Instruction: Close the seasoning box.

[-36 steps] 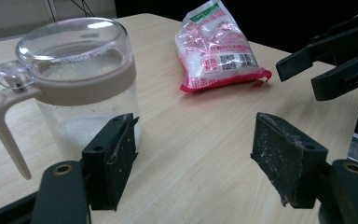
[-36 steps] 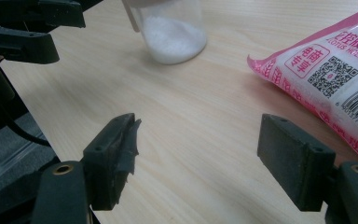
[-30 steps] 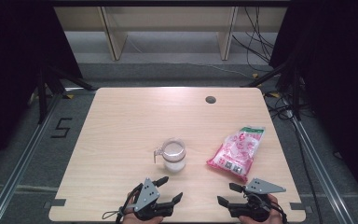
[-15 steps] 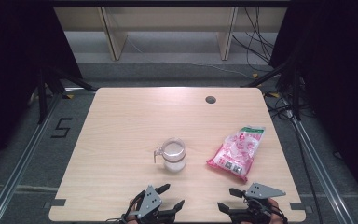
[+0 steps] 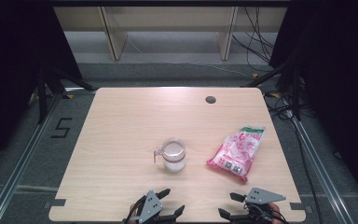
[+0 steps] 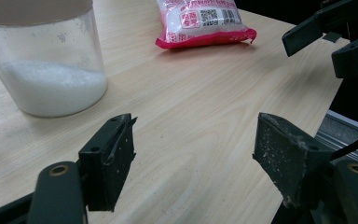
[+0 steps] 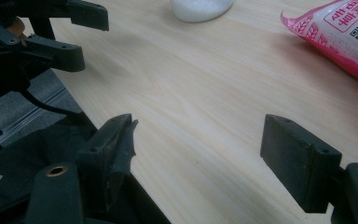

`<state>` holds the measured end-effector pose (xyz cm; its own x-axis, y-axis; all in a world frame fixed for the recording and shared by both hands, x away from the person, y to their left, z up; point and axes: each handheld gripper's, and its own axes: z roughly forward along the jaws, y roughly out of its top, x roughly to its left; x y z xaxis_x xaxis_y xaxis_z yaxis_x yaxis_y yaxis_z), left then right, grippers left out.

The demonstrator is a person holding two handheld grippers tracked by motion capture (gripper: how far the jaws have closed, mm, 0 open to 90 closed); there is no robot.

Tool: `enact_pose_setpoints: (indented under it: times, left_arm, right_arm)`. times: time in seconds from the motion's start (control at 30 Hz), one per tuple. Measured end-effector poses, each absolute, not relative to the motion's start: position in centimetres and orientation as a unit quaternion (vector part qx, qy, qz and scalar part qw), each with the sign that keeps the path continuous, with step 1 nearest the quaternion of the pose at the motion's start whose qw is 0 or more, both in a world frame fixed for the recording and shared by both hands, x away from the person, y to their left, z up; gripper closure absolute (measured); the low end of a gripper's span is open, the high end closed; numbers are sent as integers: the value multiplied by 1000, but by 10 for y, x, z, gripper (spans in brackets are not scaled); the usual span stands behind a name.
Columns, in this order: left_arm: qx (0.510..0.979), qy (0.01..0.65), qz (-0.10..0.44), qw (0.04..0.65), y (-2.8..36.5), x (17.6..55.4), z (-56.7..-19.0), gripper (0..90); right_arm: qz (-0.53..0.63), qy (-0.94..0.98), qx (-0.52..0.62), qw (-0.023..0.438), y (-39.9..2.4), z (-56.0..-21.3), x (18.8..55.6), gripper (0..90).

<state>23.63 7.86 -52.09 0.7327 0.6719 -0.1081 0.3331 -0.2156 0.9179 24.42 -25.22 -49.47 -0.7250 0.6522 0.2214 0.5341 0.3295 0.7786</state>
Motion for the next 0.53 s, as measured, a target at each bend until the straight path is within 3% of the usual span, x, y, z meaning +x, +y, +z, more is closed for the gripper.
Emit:
enact_pose_setpoints:
  times: [0.07, 0.53]
  left_arm:
    - [765, 330, 160, 530, 79, 236, -520, 282]
    - [760, 335, 160, 534, 83, 238, -520, 280]
  right_arm:
    - [454, 806, 378, 48, -251, -494, 241, 265]
    - [447, 814, 364, 68, -251, -495, 243, 265]
